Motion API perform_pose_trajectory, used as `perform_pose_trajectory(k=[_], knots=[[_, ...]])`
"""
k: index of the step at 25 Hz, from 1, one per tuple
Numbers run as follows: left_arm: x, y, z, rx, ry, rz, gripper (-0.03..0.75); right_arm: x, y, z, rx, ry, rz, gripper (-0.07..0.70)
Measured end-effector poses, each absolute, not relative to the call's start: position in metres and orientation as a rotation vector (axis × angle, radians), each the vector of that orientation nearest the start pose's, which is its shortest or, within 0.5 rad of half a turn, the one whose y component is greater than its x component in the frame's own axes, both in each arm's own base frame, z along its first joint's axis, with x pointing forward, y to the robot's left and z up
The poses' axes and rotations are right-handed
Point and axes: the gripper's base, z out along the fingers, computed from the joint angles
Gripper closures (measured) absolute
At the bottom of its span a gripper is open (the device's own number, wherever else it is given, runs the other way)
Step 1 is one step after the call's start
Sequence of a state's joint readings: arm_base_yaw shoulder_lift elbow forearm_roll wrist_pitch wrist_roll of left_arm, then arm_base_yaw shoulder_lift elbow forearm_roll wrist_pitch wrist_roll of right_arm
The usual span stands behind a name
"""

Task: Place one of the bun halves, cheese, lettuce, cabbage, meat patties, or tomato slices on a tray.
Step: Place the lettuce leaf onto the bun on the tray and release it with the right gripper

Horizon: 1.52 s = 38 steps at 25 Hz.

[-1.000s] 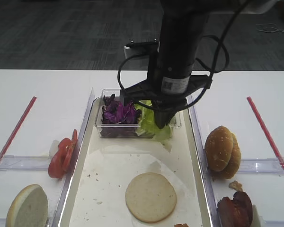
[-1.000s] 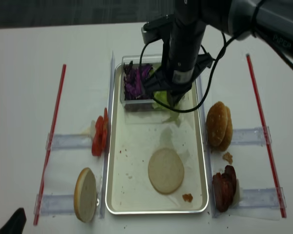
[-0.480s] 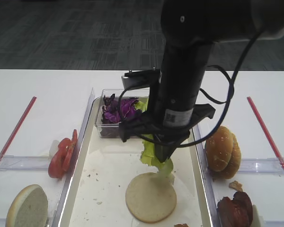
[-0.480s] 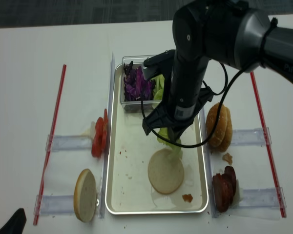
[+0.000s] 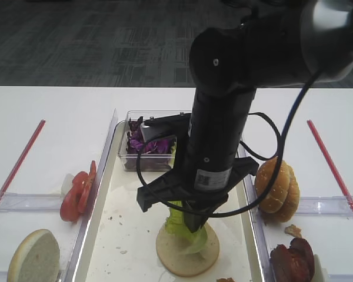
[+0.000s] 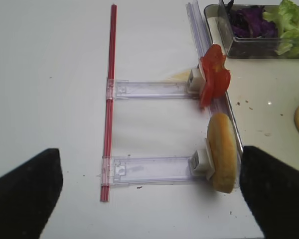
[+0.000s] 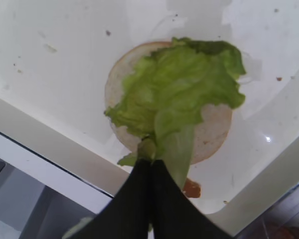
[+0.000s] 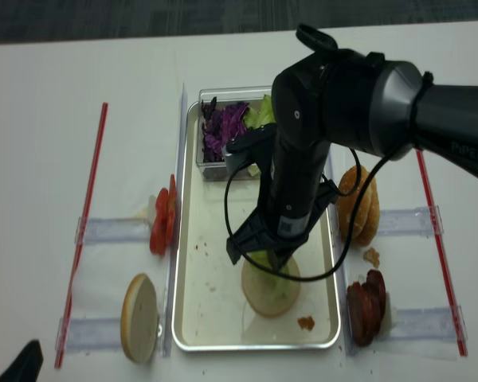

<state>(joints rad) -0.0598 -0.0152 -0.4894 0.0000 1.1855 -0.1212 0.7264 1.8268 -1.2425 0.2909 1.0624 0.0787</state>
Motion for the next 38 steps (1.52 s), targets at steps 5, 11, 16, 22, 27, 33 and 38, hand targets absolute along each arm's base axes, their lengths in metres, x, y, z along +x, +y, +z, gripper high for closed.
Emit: perform_pose_trajectory(k=[5,11,16,22,27,33,38], knots=[[-0.012,0.001,0.264,-0.066,2.165,-0.104,0.045,0.241,0.245,0.197,-0.822,3.086,0.395,0.589],[-0.012,0.001,0.264,-0.066,2.165,-0.104,0.045,0.241,0.246,0.196,-0.820,3.073,0.418,0.589],[-0.012,0.001,0.264,-0.066,2.165,-0.104,0.045,0.241,0.247,0.193,-0.833,3.082,0.430,0.589],[-0.012,0.001,0.264,-0.066,2.165,-0.104,0.045,0.238,0.244,0.185,-0.848,3.093,0.411,0.589],[-0.012,0.001,0.264,-0.066,2.165,-0.104,0.045,0.235,0.241,0.176,-0.838,3.096,0.400,0.589],[-0.012,0.001,0.264,-0.066,2.165,-0.104,0.045,0.238,0.243,0.176,-0.848,3.049,0.413,0.589],[-0.012,0.001,0.264,-0.066,2.165,-0.104,0.045,0.239,0.243,0.176,-0.845,3.042,0.415,0.589]])
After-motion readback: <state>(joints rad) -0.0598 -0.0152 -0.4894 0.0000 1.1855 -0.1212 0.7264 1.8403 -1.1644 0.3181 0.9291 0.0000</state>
